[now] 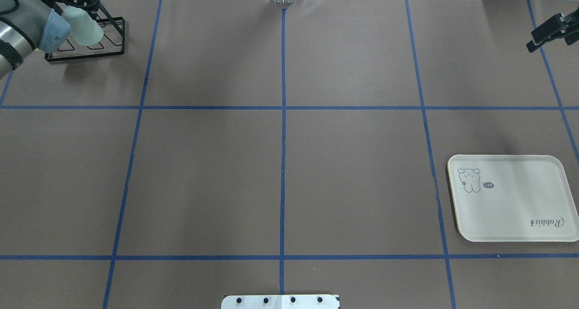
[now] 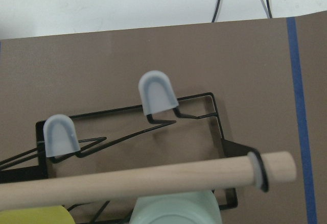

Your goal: Left arm grabs green cup and hands to right arm on tray

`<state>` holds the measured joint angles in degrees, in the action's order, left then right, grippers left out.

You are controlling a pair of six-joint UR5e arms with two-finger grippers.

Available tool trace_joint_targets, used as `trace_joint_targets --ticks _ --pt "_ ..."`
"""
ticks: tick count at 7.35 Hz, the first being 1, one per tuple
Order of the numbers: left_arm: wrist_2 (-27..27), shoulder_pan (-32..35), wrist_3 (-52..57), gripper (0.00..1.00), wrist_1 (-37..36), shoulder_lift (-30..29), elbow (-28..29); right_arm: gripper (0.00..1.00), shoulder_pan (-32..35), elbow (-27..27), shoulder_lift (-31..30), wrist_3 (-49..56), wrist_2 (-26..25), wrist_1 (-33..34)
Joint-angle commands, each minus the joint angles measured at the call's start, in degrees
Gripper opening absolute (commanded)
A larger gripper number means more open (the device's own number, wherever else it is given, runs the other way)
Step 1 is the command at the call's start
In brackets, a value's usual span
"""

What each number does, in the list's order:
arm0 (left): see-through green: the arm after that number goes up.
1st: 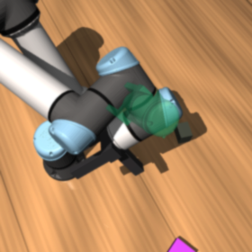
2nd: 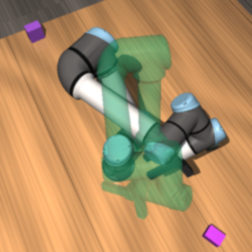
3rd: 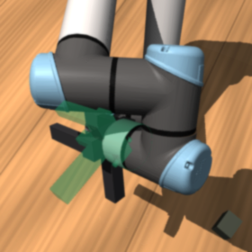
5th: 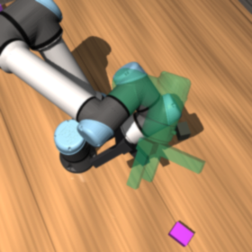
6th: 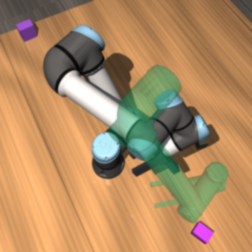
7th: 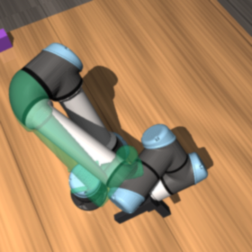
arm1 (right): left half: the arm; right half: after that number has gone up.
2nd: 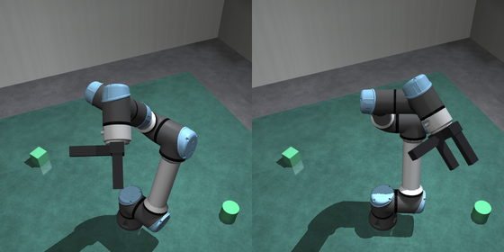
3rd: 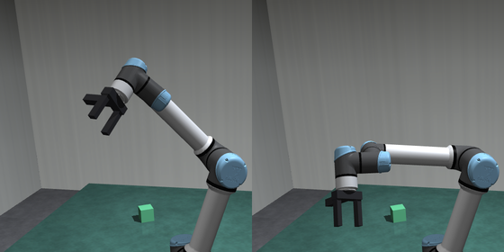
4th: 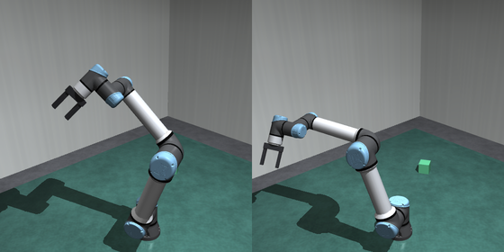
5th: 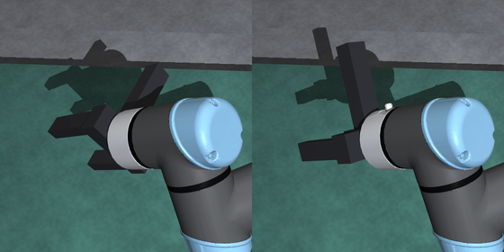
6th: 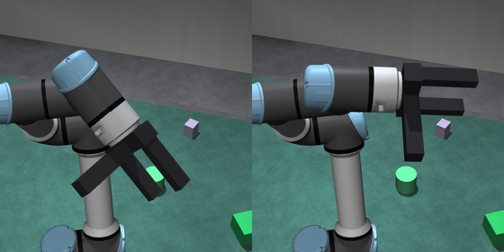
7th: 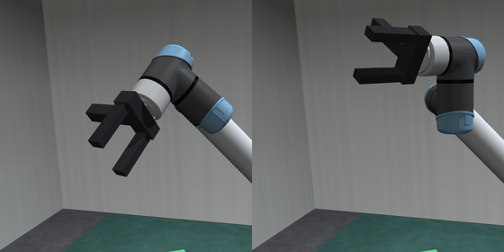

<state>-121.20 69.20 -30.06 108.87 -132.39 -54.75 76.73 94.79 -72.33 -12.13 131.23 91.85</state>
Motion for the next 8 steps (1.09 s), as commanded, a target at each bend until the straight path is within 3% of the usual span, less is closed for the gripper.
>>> trace_joint_targets --ticks 1,3,4,5,7,8 --pt "0.0 -0.2 0.0 0.91 0.1 -0.1 0.4 1.00 0.0 0.0 0.0 0.0 0.0 0.0" --pt "0.0 -0.5 0.0 0.89 0.0 -0.1 0.4 1.00 0.0 0.0 0.0 0.0 0.0 0.0" --pt "0.0 -0.5 0.0 0.80 0.1 -0.1 0.3 1.00 0.0 0.0 0.0 0.0 0.0 0.0" --pt "-0.1 -0.5 0.2 0.55 -0.1 0.0 0.3 1.00 0.0 0.0 0.0 0.0 0.0 0.0" --pt "-0.2 0.1 0.5 0.15 -0.1 0.0 -0.1 1.00 0.0 0.0 0.0 0.0 0.0 0.0" --pt "-0.2 0.5 1.1 0.00 -0.2 0.0 -0.1 1.00 0.0 0.0 0.0 -0.1 0.0 0.0"
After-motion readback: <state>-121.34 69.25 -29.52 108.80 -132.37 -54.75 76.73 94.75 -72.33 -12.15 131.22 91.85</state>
